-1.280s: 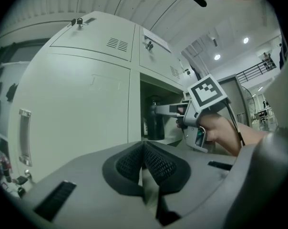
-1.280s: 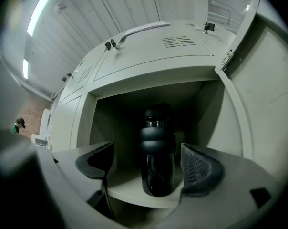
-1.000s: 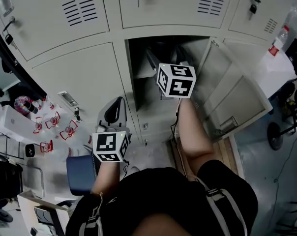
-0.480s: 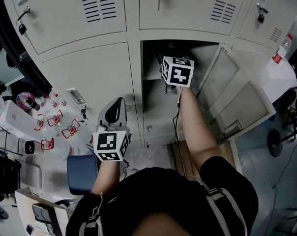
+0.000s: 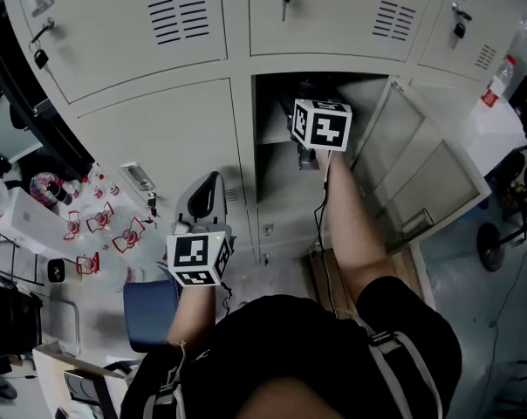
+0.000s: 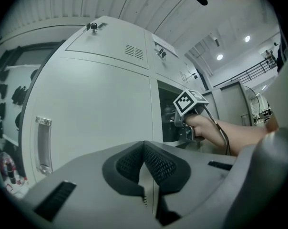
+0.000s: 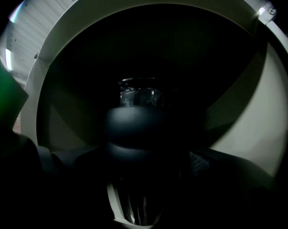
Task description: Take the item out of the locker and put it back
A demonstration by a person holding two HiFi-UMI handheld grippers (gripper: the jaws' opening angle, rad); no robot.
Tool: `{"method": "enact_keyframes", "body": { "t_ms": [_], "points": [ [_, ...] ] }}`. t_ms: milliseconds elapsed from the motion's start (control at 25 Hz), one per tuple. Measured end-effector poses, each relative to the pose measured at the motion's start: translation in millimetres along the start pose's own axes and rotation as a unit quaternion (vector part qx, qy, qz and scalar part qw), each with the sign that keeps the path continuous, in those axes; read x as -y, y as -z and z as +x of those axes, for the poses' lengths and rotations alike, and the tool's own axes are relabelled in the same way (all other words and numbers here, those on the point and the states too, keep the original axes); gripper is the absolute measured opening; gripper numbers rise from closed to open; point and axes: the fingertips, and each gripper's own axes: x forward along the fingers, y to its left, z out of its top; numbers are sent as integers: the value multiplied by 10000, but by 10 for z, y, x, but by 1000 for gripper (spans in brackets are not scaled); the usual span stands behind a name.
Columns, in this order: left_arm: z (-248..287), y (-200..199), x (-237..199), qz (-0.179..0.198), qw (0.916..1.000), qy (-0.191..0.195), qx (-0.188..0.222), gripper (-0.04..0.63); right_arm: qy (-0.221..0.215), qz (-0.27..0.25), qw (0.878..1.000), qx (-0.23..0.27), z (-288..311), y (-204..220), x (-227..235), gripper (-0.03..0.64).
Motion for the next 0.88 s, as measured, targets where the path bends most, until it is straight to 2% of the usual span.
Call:
{"method": "enact_keyframes", "body": {
  "t_ms": [640,760,880],
  "points": [
    [141,101,327,-169,9984,544,-42,12,213,-104,9982,-547,-735,148,190,451],
    [181,108,432,-185,9975,677,-48,12,257,-139,9983,-497,-895,220,250,451],
    [226,116,546,-198,9966,798,-57,12,344,-410,9982,-282,-1070,270,276,451]
  ]
}}
